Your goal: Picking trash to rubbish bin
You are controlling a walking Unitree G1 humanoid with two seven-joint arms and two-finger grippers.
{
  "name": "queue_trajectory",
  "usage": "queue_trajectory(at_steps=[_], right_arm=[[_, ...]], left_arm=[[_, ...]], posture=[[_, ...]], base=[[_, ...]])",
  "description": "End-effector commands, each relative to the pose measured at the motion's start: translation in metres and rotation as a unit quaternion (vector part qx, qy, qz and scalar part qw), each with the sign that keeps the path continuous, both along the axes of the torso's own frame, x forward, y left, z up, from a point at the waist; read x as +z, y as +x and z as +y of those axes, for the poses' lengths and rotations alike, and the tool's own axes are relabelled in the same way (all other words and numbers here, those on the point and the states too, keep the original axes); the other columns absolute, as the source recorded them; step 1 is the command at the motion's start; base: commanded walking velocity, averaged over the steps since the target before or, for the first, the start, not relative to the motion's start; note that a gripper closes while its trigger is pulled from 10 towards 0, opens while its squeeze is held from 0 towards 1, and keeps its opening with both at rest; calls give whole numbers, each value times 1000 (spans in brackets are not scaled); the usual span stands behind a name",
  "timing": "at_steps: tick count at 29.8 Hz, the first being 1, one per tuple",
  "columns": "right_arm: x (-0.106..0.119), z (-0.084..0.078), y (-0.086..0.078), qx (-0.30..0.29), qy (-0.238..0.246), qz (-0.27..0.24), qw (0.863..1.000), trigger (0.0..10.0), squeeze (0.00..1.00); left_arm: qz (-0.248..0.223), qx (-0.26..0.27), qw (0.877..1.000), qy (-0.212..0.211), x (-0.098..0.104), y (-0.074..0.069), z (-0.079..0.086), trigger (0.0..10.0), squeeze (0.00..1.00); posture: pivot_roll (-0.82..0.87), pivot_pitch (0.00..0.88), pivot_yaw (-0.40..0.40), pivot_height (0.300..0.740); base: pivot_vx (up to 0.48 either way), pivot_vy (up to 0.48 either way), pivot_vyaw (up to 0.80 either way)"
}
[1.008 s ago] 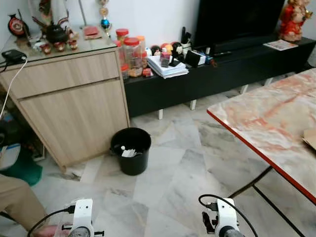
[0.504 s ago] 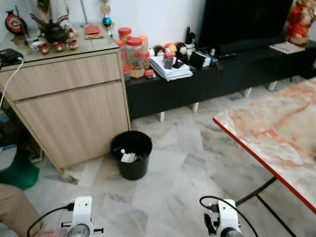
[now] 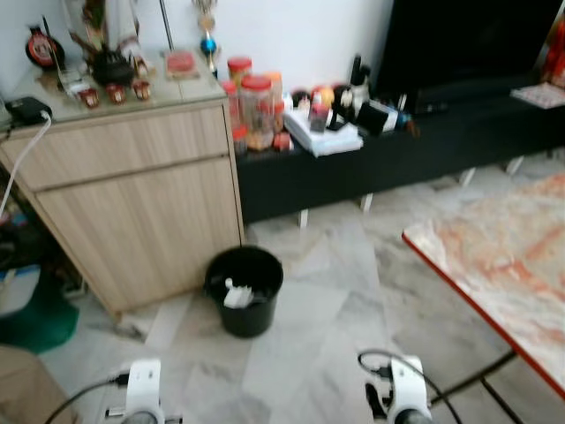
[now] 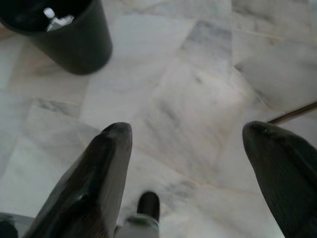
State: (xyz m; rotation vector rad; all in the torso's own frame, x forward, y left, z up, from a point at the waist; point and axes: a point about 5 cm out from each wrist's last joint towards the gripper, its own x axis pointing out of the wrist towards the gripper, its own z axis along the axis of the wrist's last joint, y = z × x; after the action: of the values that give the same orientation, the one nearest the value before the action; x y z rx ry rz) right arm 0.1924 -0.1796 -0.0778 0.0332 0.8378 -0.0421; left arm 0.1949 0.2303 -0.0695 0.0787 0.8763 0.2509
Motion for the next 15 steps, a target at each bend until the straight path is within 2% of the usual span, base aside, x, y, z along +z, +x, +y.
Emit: queue_trajectory(at_steps=[1, 7, 13, 15], right_arm=[[2, 8, 4, -4, 11, -9, 1000, 10000, 0], [1, 6, 3, -15, 13, -12, 1000, 10000, 0], [1, 6, 2, -1, 3, -10, 1000, 10000, 0], [1, 6, 1, 1, 1, -10, 1000, 10000, 0]], left_arm=[[2, 5, 1000, 11, 2, 0, 8, 10000, 0], [2, 3, 1000, 12, 2, 0, 9, 10000, 0], [5, 3, 1000, 11, 1, -2, 8, 10000, 0], [5, 4, 1000, 11, 1, -2, 9, 10000, 0]], posture=[[-20, 0, -15, 740], [-24, 0, -7, 740], [-22, 0, -9, 740], [-23, 0, -6, 740]], base=[[326, 0, 0], [326, 0, 0], [326, 0, 0], [324, 0, 800]])
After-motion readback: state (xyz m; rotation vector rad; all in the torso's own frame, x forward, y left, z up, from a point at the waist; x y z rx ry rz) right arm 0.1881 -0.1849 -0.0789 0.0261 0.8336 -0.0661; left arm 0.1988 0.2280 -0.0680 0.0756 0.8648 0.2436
